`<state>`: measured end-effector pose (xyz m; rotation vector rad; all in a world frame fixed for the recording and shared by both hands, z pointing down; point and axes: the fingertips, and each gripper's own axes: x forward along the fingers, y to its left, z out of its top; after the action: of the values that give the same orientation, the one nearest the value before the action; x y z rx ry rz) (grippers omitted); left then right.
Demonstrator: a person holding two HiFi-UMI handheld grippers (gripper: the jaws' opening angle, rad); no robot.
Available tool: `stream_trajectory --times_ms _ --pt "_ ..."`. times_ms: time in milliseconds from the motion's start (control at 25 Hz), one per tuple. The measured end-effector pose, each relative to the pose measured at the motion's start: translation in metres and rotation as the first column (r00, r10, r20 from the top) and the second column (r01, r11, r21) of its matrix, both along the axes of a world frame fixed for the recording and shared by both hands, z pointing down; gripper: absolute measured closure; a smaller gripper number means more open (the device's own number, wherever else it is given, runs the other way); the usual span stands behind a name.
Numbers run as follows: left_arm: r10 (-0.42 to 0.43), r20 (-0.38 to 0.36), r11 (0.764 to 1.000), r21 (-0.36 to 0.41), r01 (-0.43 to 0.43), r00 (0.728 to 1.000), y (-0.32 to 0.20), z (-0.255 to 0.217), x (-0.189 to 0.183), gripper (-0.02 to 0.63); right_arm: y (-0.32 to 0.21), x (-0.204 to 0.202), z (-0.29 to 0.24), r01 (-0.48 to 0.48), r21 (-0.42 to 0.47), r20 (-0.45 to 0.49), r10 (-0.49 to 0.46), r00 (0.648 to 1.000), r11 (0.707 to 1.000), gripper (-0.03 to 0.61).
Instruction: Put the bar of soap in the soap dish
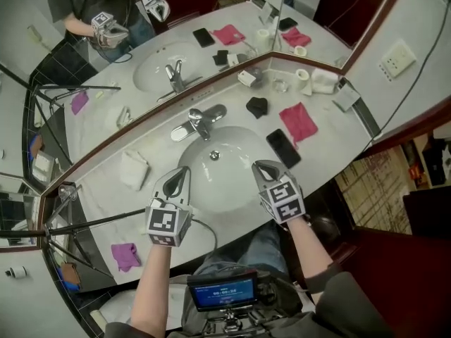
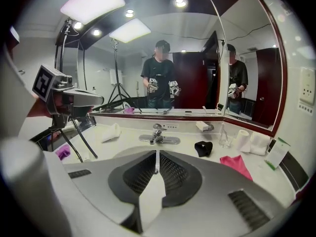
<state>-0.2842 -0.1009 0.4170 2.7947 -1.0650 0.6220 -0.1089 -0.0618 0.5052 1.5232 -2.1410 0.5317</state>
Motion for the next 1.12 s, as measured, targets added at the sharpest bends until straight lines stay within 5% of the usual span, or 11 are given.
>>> stream_trajectory --times_ms 480,1120 --pt "0.041 0.043 0.999 0.0 -0.041 0.998 -0.053 0.027 0.073 0.614 -0.102 0.035 0.014 0.107 -0.026 -0.119 -0.11 0.987 0.994 0.324" --pt "0.044 0.075 0.999 -0.029 -0.042 0.996 -0.114 0.092 0.15 0.614 -0.253 0.085 0.062 0.168 -0.034 -0.331 -0.17 0.928 0.985 0.164"
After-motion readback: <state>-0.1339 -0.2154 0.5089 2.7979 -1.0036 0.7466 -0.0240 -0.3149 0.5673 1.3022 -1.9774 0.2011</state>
